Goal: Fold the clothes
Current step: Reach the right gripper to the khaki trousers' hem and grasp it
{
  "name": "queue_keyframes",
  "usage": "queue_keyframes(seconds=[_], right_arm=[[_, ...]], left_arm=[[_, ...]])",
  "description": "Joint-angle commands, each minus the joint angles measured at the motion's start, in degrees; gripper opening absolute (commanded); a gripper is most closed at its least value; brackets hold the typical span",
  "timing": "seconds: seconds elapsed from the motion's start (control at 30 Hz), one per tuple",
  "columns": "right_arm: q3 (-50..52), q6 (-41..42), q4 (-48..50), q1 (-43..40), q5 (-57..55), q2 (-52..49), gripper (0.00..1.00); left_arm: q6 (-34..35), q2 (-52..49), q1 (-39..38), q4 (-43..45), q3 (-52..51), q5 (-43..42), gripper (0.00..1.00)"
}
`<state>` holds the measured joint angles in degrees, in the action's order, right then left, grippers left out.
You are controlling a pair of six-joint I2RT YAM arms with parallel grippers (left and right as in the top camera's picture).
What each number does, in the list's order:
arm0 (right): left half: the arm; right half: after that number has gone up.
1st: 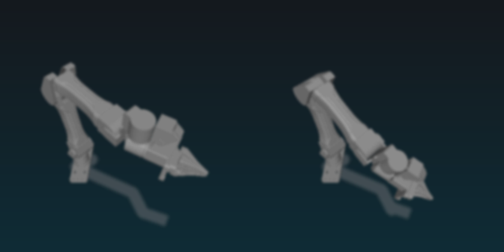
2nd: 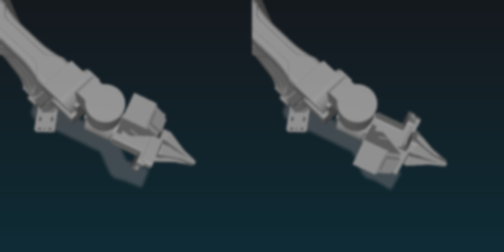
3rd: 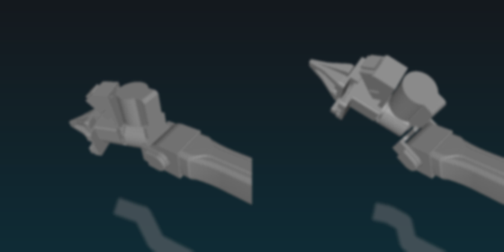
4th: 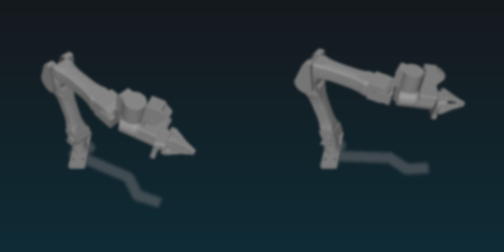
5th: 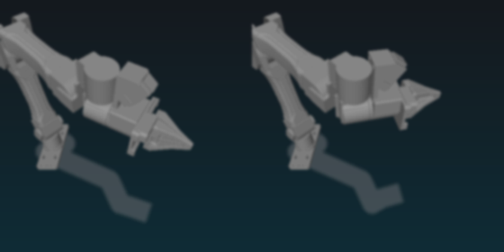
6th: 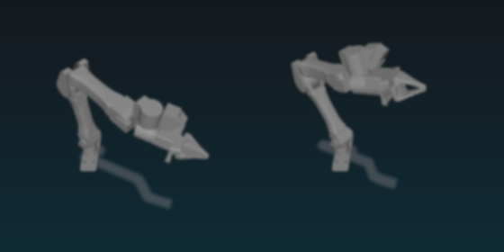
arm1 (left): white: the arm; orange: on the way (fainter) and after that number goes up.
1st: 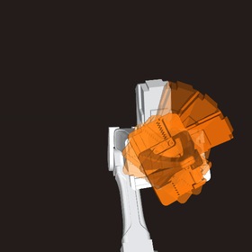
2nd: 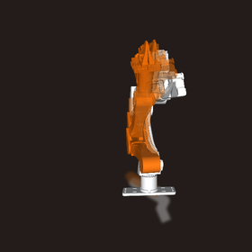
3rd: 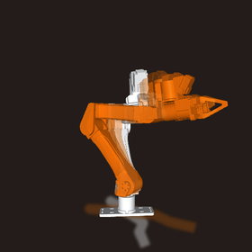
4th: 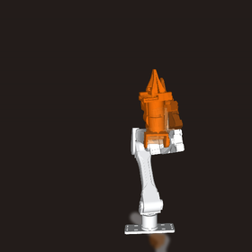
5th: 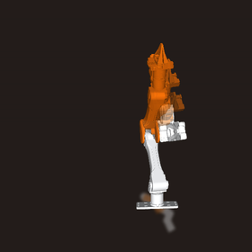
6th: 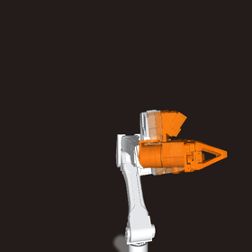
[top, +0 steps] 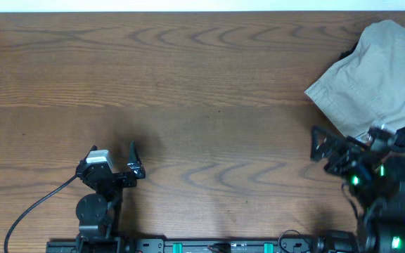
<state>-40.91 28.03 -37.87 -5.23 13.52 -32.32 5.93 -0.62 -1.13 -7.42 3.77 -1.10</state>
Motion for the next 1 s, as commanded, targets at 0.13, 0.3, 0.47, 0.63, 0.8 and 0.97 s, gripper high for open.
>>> queue_keyframes(seconds=[0.13,0.3,0.47,0.63,0.8,0.97], right_arm=[[-15.39,-7.48,-13.84,-1.27,-27.1,-26.67,0.99],[-18.1,-7.52,-14.86,-2.67,-26.18,-38.47,0.99],[-18.08,-7.23,-14.53,-6.82,-26.4,-44.19,0.99],[-18.08,-3.67,-13.75,-15.91,-23.82,-46.56,0.99],[-18.01,-0.63,-12.61,-22.45,-16.92,-47.21,0.99],[-17.86,-0.63,-10.95,-23.85,-12.61,-47.21,0.99]], left_arm=[[-0.59,0.39,0.35,-0.59,-1.68,0.26,0.98],[-0.59,0.39,0.35,-0.59,-1.68,0.28,0.98],[-0.57,0.39,0.35,-0.59,-1.68,0.26,0.98],[-0.57,0.39,0.35,-0.59,-1.68,0.26,0.98],[-0.57,0.39,0.35,-0.59,-1.68,0.26,0.98],[-0.57,0.39,0.35,-0.59,-1.68,0.26,0.98]])
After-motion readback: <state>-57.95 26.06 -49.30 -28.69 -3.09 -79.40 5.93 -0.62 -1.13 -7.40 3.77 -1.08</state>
